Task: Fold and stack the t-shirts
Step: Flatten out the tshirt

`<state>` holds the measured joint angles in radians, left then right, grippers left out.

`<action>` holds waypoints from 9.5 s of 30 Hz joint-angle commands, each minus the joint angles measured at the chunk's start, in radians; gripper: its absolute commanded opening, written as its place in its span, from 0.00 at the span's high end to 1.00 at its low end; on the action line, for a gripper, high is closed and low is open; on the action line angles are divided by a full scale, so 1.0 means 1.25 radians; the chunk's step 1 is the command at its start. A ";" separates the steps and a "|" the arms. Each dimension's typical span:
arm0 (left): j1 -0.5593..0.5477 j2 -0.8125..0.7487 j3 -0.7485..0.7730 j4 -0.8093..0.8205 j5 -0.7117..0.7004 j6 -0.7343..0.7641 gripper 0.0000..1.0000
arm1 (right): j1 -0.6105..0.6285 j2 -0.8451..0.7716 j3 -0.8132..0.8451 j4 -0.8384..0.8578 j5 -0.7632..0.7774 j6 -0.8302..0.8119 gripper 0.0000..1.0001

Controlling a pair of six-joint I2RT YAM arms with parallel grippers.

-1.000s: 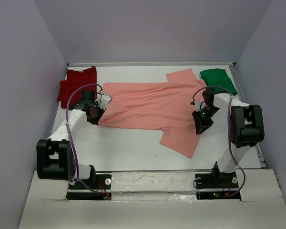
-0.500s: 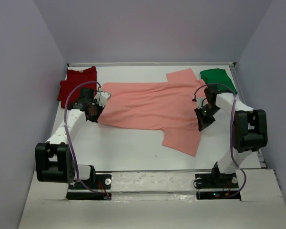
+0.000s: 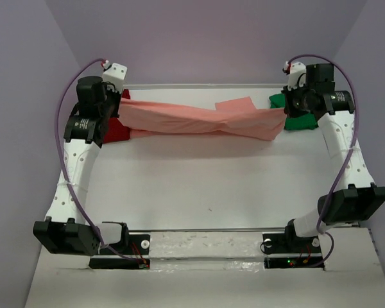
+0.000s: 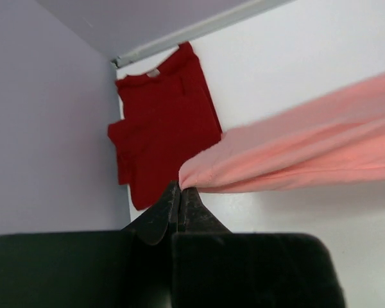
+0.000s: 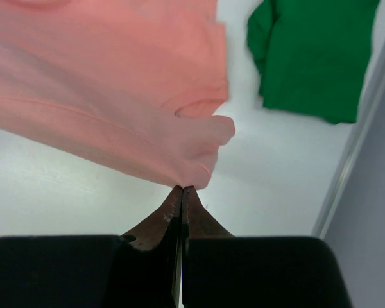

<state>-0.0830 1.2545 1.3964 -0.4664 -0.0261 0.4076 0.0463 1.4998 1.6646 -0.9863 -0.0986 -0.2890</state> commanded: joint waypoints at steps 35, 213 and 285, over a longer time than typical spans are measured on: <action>0.087 -0.280 0.118 0.139 0.030 -0.106 1.00 | -0.046 -0.283 0.214 0.136 0.086 -0.030 1.00; -0.051 0.713 0.324 -0.033 0.325 -0.142 0.01 | -0.129 0.186 -0.122 0.088 -0.270 -0.073 0.00; -0.119 0.540 0.433 0.074 -0.114 -0.022 1.00 | -0.129 0.180 -0.158 0.086 -0.320 -0.074 0.00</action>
<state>-0.2108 2.1139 1.8599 -0.4725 -0.0654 0.3443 -0.1108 1.7668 1.4727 -0.8848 -0.4828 -0.3706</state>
